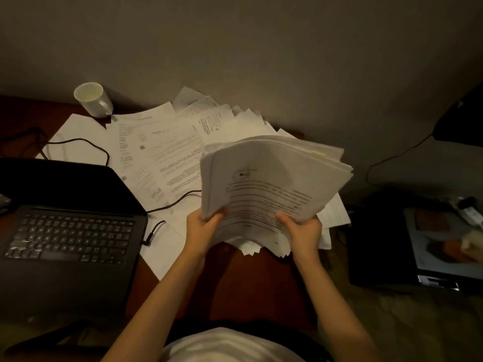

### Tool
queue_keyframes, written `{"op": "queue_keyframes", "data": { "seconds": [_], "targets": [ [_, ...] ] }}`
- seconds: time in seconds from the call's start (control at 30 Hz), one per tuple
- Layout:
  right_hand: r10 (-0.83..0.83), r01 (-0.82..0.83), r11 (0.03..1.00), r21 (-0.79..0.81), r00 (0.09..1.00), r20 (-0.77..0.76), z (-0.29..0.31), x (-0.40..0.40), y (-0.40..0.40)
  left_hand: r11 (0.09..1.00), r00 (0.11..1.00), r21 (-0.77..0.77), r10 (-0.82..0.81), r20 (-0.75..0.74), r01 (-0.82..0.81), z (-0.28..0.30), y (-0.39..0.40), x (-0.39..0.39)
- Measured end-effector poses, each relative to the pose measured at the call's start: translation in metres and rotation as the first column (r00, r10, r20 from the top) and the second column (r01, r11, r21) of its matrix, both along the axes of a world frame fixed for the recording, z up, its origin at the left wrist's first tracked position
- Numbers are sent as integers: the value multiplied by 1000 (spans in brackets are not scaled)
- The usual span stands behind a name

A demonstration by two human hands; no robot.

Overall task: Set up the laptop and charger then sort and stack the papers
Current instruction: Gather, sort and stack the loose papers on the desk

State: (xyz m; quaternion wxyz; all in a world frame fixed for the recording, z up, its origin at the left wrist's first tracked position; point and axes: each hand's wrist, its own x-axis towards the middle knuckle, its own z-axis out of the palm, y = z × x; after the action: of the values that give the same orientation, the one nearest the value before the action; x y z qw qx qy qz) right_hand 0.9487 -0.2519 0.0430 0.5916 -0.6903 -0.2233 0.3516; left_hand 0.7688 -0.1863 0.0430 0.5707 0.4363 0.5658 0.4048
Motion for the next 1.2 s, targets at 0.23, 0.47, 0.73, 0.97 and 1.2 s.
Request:
{"op": "queue_keyframes", "data": {
  "seconds": [0.23, 0.47, 0.73, 0.97, 1.2],
  "targets": [
    [1, -2, 1000, -24, 1000, -26, -21, -32, -43, 986, 982, 125, 128, -142, -110, -17, -44, -48],
    [155, -164, 981, -104, 984, -91, -41, -27, -63, 999, 999, 42, -29, 18, 29, 1, -49, -49],
    [220, -226, 964, -138, 974, -56, -15, -20, -27, 992, 996, -91, 83, -14, -84, -10, -27, -42],
    [495, -494, 826, -273, 866, -69, 33, 7, 34, 956, 998, -290, 46, 43, -31, -13, 5, -51],
    [516, -586, 787, -192, 797, -314, 38, 5, 72, 915, 928, -380, 17, 373, 136, -4, -3, -57]
  ]
}}
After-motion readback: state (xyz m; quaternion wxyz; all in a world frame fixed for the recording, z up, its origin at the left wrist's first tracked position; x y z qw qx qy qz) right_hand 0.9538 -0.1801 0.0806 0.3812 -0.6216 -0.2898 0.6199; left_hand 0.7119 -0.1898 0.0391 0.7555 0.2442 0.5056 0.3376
